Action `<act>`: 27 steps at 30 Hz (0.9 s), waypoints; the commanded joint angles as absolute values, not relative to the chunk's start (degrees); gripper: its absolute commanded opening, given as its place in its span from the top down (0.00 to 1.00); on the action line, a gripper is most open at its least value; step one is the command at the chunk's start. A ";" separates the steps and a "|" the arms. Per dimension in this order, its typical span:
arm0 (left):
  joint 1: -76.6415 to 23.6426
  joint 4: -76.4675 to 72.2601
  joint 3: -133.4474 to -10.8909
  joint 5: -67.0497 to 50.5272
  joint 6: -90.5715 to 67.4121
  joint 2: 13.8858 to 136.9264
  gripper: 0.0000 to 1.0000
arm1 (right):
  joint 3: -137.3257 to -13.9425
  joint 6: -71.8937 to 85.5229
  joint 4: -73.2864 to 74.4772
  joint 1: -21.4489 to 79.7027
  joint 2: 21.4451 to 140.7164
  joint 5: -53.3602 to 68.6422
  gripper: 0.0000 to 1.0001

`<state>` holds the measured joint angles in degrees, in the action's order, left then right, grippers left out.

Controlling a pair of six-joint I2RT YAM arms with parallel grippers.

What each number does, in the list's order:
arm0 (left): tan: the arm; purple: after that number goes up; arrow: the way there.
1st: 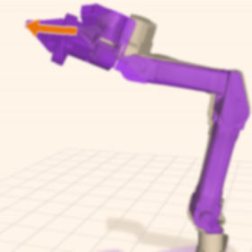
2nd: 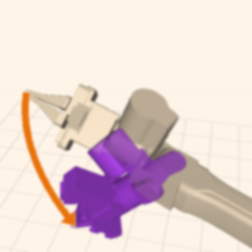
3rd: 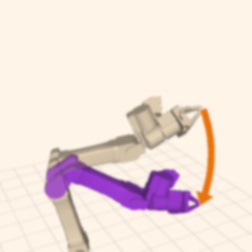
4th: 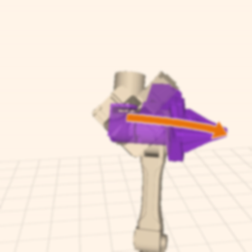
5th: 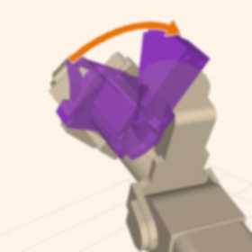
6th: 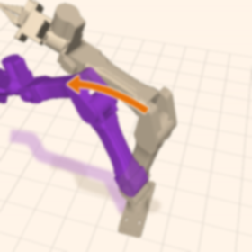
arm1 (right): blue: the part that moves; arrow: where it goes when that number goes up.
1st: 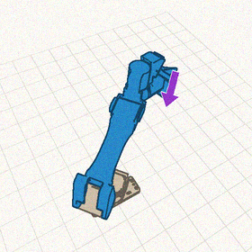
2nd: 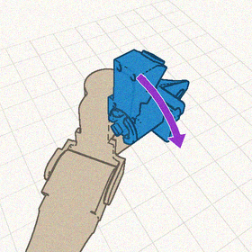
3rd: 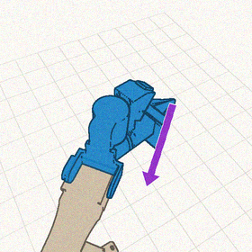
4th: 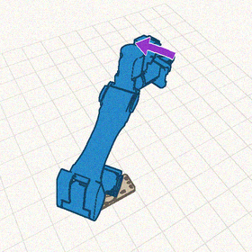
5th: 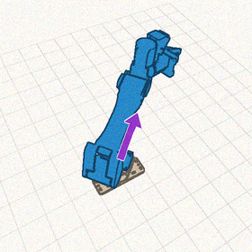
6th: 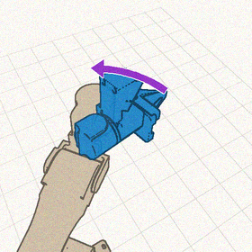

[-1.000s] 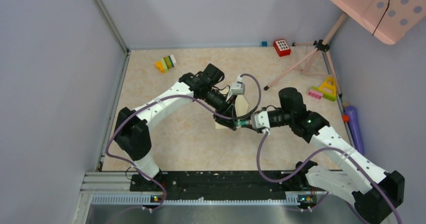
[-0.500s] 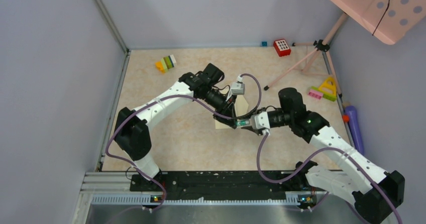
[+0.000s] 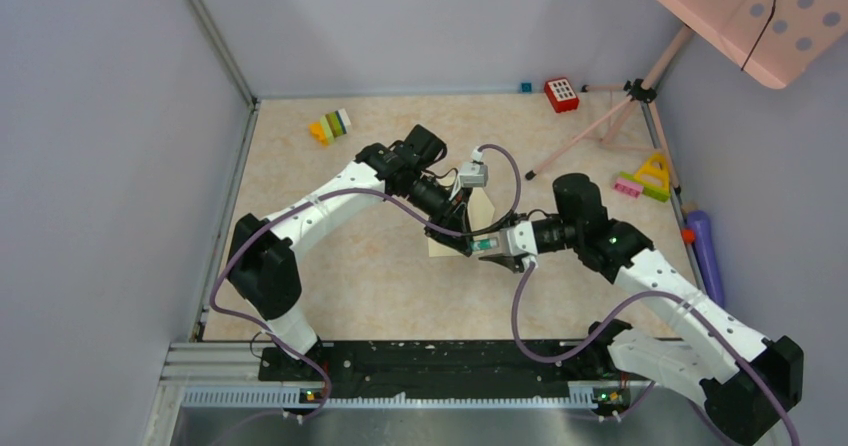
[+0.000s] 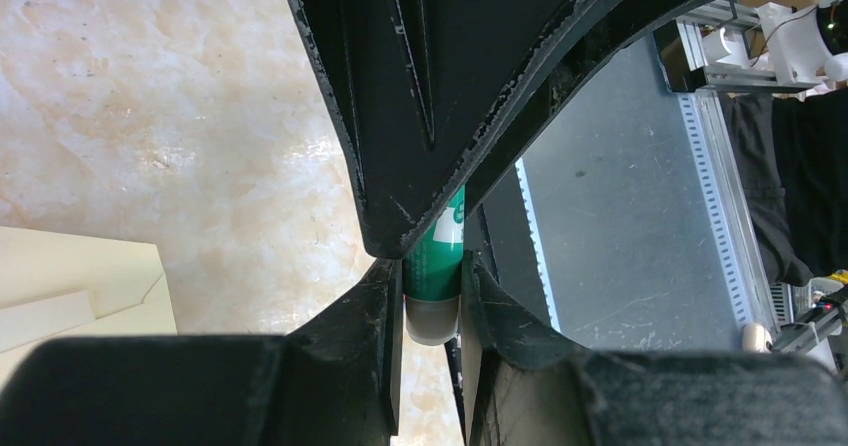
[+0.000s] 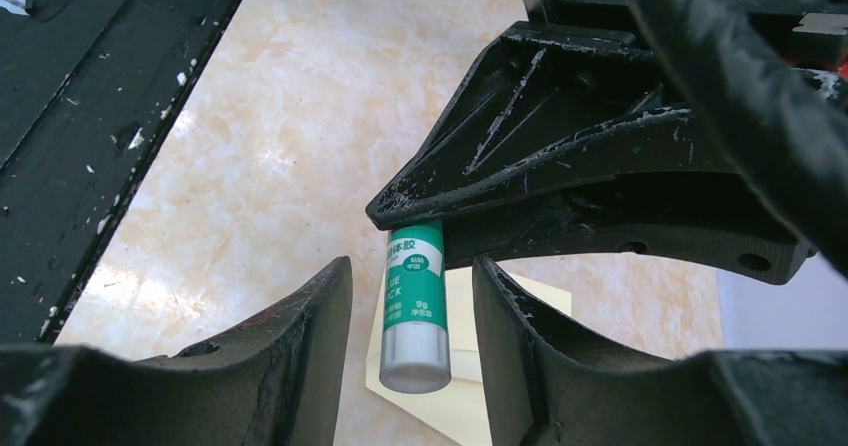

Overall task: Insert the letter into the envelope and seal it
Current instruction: Unscrew the solid glue.

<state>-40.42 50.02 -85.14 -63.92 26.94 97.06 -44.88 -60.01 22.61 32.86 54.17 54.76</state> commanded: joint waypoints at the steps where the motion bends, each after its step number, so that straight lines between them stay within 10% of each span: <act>1: -40.43 49.82 -87.49 -67.38 27.07 96.72 1.00 | -44.61 -59.73 20.62 33.40 54.49 57.57 0.54; 27: -40.43 48.75 -87.54 -68.25 25.98 97.20 1.00 | -44.36 -54.74 16.84 33.40 55.11 61.28 0.84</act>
